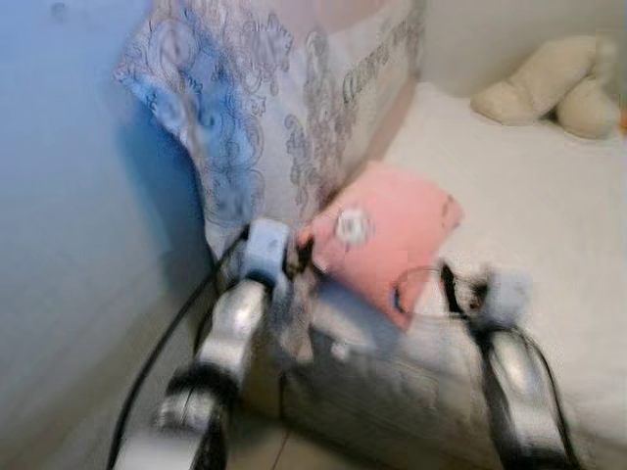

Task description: Clean up the room

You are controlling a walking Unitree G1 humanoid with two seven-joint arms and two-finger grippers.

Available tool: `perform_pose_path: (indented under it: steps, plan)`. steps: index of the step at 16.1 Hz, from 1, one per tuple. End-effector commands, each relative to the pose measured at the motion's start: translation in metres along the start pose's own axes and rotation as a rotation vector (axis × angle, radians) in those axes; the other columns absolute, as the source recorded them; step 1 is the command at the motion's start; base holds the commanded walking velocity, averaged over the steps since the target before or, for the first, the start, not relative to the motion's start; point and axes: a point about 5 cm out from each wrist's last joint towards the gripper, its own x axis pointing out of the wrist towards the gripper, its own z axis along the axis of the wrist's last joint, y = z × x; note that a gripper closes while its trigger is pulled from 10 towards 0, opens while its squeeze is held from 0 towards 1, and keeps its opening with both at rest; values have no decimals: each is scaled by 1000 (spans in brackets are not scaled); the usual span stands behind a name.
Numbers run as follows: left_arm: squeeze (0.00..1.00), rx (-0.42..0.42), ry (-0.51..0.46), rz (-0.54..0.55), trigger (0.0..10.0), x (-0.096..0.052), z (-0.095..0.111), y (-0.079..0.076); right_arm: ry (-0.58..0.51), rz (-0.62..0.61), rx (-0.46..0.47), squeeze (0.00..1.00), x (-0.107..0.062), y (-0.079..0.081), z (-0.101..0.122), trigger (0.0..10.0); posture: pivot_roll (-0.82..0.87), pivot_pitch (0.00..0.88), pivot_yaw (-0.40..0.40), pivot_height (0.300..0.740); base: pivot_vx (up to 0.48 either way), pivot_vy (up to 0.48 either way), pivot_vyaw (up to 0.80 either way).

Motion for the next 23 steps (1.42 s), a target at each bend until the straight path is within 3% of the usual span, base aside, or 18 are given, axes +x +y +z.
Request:
perform_pose_path:
  steps: [1,2,4,7,8,9,11,12,15,20,23]
  plan:
    - [863,-31,-82,3,10000,-30,1,12,-34,-19,-63,1000,-23,7,1,10000,80,0,-12,740,0,0,0]
    - [0,-8,-63,24,10000,-45,-9,17,-10,-59,-103,0,-35,6,-6,10000,82,0,-16,740,0,-480,0]
    - [0,-54,-23,63,10000,-50,-20,18,8,-85,-78,0,-38,5,-10,10000,82,0,-19,740,0,-480,0]
    - [0,-116,-3,32,10000,-35,-14,9,46,-87,-21,0,-19,9,-8,10000,69,0,11,740,0,-480,0]
    - [0,-107,-6,3,10000,-33,-11,5,46,-101,-1,1000,-15,9,-5,10000,61,0,13,740,0,-480,0]
    - [0,-85,-9,-48,10000,-31,-8,-1,38,-84,28,1000,-12,13,-1,10000,54,0,18,740,0,-480,0]
    - [0,-98,17,-59,10000,-36,-16,-4,35,-23,-45,1000,-16,26,1,10000,44,0,20,740,0,-471,0]
    - [0,-100,32,-54,10000,-37,-20,-3,58,-1,-74,0,-18,31,-3,10000,41,0,17,740,0,-469,-694]
    - [0,-92,47,-46,10000,-39,-23,-4,70,0,-94,0,-21,33,-3,10000,40,0,11,740,0,-469,-698]
    - [0,-117,47,-16,10000,-32,-21,0,42,8,-80,0,-19,36,4,10000,36,0,-6,740,0,-469,0]
    - [0,-135,83,105,10000,-41,-28,17,32,-5,-62,0,-20,32,5,10000,47,0,-12,740,0,-465,-194]
